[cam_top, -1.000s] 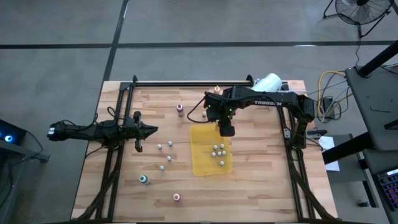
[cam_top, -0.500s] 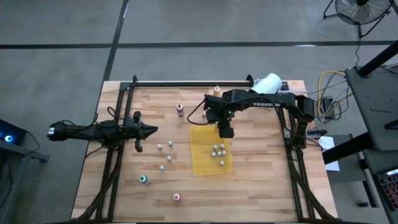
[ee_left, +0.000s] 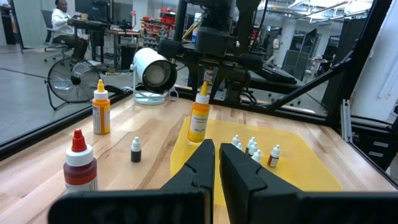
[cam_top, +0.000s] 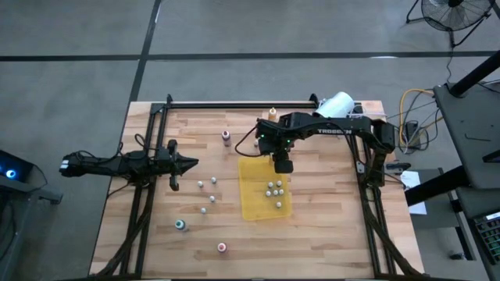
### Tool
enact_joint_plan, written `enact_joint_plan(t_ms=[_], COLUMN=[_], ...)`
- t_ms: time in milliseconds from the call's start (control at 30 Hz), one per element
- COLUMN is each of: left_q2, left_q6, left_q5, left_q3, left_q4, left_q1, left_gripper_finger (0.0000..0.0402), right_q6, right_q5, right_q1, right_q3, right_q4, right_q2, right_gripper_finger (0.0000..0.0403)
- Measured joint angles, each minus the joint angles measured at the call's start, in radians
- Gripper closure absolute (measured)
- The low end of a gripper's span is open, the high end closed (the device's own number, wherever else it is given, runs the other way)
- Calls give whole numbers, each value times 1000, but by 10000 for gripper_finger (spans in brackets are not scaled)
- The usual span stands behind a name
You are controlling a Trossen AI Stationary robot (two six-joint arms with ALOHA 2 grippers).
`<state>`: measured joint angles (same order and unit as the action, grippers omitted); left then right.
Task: Pick & Place food coloring
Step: Put the bottom large yellow food coloring bottle into the yellow bin
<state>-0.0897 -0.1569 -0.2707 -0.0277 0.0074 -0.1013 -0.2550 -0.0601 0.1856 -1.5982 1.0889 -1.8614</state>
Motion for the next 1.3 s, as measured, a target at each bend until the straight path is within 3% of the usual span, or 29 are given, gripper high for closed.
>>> enact_joint_plan(t_ms=[1300], left_q2=[0], left_q6=[0], left_q5=[0], left_q3=[0], left_q4=[0], left_q1=[0], left_gripper_finger=[402], right_q6=[12], right_q5=[8], right_q1=[2], right_q3=[168], right_q4=[-140], right_q2=[56], right_gripper_finger=[293])
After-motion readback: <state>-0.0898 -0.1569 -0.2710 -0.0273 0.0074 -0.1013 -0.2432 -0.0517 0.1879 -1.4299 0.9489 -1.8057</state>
